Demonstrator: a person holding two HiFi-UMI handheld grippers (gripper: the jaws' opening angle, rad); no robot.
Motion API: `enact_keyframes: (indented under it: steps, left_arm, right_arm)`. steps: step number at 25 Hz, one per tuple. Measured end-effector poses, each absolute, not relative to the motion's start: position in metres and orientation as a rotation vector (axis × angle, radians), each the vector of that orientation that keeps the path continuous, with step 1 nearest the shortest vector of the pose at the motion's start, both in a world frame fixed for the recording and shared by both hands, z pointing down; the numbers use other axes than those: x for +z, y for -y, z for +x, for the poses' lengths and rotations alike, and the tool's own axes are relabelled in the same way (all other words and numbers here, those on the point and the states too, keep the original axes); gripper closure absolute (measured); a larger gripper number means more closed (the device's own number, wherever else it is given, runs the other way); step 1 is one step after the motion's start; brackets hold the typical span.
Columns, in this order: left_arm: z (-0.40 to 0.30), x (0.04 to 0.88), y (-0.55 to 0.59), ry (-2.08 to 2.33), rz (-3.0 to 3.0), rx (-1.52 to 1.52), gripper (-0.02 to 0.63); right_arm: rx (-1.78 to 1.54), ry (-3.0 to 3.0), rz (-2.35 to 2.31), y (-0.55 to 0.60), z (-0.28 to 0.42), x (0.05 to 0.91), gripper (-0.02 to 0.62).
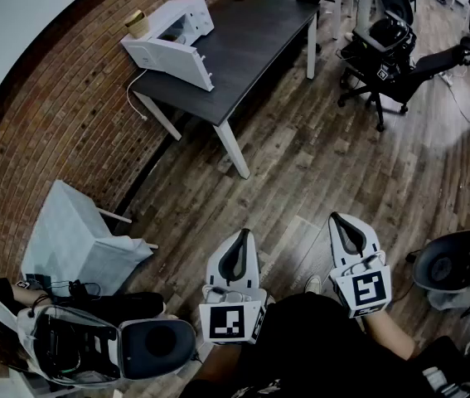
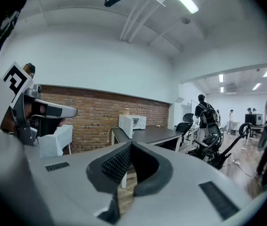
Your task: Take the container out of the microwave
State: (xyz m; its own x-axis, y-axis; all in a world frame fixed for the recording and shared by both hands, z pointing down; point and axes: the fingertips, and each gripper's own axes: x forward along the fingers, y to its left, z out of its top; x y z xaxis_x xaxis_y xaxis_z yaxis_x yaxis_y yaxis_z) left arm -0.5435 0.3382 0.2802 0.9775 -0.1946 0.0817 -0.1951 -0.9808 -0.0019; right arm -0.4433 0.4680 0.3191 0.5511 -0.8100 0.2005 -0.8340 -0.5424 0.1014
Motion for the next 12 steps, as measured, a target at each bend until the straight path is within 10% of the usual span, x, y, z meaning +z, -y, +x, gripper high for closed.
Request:
enact_keyframes:
  steps: [12]
  left_arm:
    - [-0.517,0.287,-0.375,0.220,3.131,0.157,0.597]
  right_arm:
    - [0.127,1.389,2.674,-0.507,-0.421,0.321,0.532]
